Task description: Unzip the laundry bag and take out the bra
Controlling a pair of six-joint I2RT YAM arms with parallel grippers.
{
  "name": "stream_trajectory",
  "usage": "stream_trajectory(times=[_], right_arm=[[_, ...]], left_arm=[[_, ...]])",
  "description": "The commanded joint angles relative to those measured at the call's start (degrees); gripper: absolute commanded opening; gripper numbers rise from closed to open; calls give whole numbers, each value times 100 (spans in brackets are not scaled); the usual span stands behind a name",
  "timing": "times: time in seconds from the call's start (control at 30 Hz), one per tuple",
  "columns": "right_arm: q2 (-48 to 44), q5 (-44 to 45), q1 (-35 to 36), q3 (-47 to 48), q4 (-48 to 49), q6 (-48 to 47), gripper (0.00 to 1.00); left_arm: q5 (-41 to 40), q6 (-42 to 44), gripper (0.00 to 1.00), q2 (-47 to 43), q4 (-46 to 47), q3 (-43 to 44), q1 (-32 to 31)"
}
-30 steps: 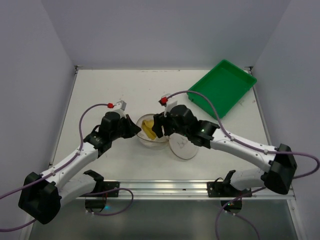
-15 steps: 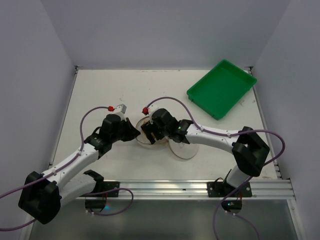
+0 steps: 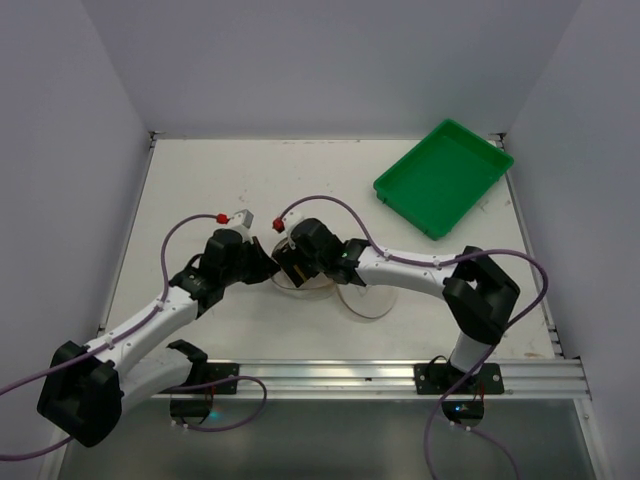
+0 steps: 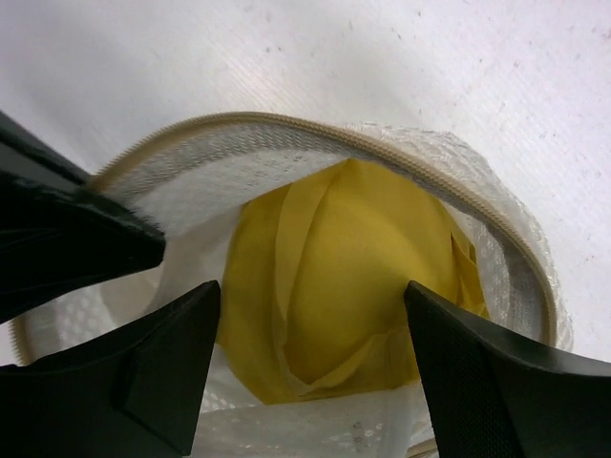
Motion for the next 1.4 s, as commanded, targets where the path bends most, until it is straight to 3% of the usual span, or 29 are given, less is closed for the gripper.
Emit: stream_trajectory(times=[0.0, 0.03, 0.1, 0.13, 0.23, 0.33, 0.5, 0.67, 0.87, 1.07, 1.37], right_arm=[[212, 233, 7, 61, 154, -105, 78], [229, 224, 16, 26, 206, -114, 76], [265, 268, 7, -27, 225, -96, 60], [256, 294, 7, -53, 225, -79, 42], [-77, 242, 16, -202, 286, -96, 14], [-700, -74, 7, -369, 295, -61, 0], [-1659, -671, 16, -799, 470, -88, 0], [-2581, -1873, 16, -1143, 602, -263, 0], [-3504, -2044, -212, -1610, 1525, 158, 0], [-3585, -1571, -1442, -907, 1148, 589, 0], [-2014, -172, -3937, 622, 489, 879, 0]], left_arm=[[29, -23, 0, 49, 80, 23, -36], [29, -24, 0, 67, 80, 23, -36], [20, -32, 0, 84, 80, 32, -36], [3, -32, 0, 102, 80, 41, -36], [-111, -32, 0, 111, -25, 67, -27], [-173, -24, 0, 128, -69, 85, -36], [-208, -41, 0, 199, -139, 269, -36], [-235, -67, 0, 278, -263, 515, -18], [-15, -129, 0, 418, -210, 507, -18], [-111, -173, 0, 296, -271, 436, -9], [-322, -305, 0, 120, -219, 278, -1]])
